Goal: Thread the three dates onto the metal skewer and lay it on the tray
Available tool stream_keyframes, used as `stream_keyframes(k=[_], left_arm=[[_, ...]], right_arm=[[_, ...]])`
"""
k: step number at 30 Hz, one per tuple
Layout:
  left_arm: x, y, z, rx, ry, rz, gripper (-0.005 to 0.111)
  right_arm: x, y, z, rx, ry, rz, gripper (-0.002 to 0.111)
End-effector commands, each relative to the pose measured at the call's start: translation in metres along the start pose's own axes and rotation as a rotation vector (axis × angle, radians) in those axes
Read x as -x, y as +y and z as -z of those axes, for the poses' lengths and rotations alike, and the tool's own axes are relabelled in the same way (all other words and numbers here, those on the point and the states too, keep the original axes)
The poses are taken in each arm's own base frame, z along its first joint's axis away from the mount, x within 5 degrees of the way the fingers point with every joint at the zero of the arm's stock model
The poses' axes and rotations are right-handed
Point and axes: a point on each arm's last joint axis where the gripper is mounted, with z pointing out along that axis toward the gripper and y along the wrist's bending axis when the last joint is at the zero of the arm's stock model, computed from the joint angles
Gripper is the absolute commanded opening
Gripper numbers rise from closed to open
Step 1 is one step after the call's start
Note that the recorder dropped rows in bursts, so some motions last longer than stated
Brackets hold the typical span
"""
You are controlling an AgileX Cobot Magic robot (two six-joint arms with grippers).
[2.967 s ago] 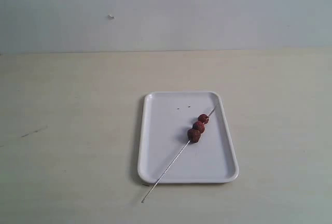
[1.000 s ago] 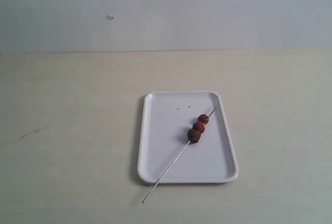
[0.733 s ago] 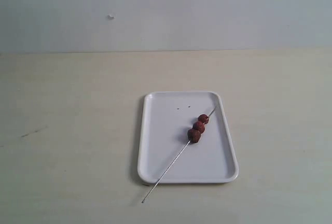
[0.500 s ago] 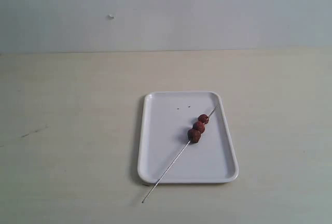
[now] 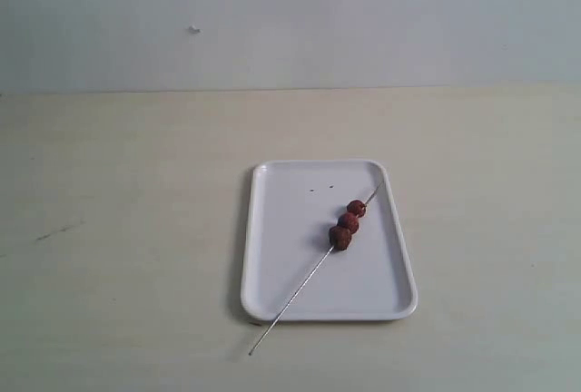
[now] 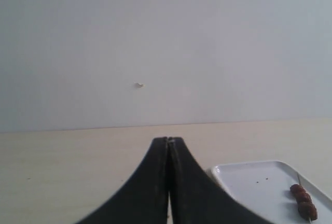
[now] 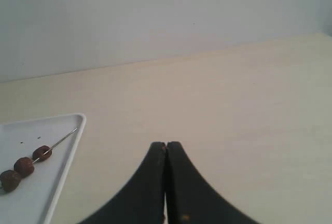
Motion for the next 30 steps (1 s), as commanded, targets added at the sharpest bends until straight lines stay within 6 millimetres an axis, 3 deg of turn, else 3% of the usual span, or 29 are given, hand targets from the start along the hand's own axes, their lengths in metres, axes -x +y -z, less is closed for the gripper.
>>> stream_keyframes(k=[1,6,11,30], left_arm=[[0.0,0.007,0.004,0.1,-0.017,0.001,0.0],[-0.019,0.019,0.013,0.271,0.065,0.014,0.0],[-0.028,0.024,0.016,0.334,0.164,0.031,0.0],[-0.029,0.024,0.016,0.34,0.177,0.031,0.0]], right_arm=[[0.0,0.0,0.0,0.002,-0.012,-0.006,0.0],[0.0,0.0,0.0,0.002,-0.012,-0.006,0.0],[0.0,0.0,0.0,0.002,-0.012,-0.006,0.0],[0.0,0.0,0.0,0.002,-0.012,-0.006,0.0]])
